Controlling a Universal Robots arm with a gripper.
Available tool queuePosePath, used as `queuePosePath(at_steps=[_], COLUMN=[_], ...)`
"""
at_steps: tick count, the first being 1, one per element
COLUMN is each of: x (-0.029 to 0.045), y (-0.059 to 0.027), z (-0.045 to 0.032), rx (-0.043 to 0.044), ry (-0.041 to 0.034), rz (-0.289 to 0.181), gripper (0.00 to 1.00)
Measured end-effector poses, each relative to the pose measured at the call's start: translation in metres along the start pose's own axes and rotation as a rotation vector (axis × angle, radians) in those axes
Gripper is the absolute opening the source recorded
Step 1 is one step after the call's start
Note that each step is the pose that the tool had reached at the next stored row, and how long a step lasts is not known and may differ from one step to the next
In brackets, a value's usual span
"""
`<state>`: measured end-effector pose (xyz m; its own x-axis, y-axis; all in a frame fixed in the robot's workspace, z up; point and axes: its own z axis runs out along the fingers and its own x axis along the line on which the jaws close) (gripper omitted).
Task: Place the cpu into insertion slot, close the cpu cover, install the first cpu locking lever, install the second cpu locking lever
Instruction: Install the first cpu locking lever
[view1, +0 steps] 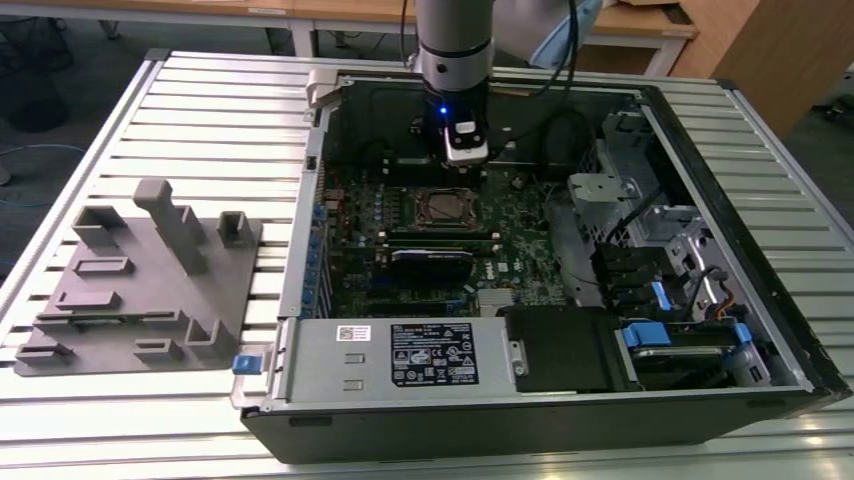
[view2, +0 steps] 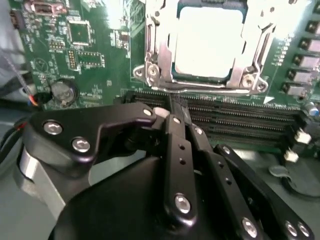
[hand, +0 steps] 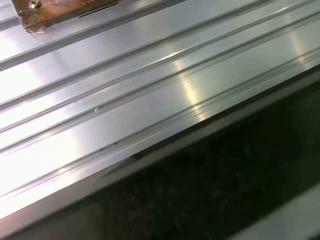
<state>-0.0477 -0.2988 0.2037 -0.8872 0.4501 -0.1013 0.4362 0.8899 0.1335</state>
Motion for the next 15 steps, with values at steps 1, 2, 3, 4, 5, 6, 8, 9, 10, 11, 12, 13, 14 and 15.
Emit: queuePosePath(at_steps=[1, 2, 3, 4, 5, 6, 8, 9, 10, 11, 12, 13, 14, 15], x=[-0.0002, -0.0004, -0.0005, -0.0006, -0.0006, -0.0006, -0.0006, -0.0006, -0.0006, -0.0006, -0.0006, -0.0007, -0.0007, -0.0007], y=[0.0003, 0.0005, 0.0007, 0.0008, 0.0008, 0.0008, 0.0008, 0.0008, 0.0008, 0.0008, 0.0008, 0.0007, 0.0007, 0.0007], z=[-0.0023, -0.0042, -0.0054, -0.0058, -0.0058, -0.0058, -0.0059, -0.0059, -0.0059, -0.0059, -0.0059, -0.0060, -0.0060, -0.0060], rx=[0.0001, 0.0003, 0.0003, 0.0003, 0.0001, 0.0000, 0.0001, 0.0003, 0.0002, 0.0002, 0.0023, 0.0091, 0.0155, 0.0220], ry=[0.0000, 0.0001, 0.0001, 0.0001, 0.0000, 0.0000, 0.0000, 0.0001, 0.0001, 0.0001, 0.0005, 0.0030, 0.0045, 0.0066], rz=[0.000, 0.000, 0.000, 0.000, 0.000, 0.000, 0.000, 0.000, 0.000, 0.000, 0.000, -0.002, -0.004, -0.006], gripper=[0.10, 0.10, 0.10, 0.10, 0.10, 0.10, 0.10, 0.10, 0.10, 0.10, 0.10, 0.10, 0.10, 0.10])
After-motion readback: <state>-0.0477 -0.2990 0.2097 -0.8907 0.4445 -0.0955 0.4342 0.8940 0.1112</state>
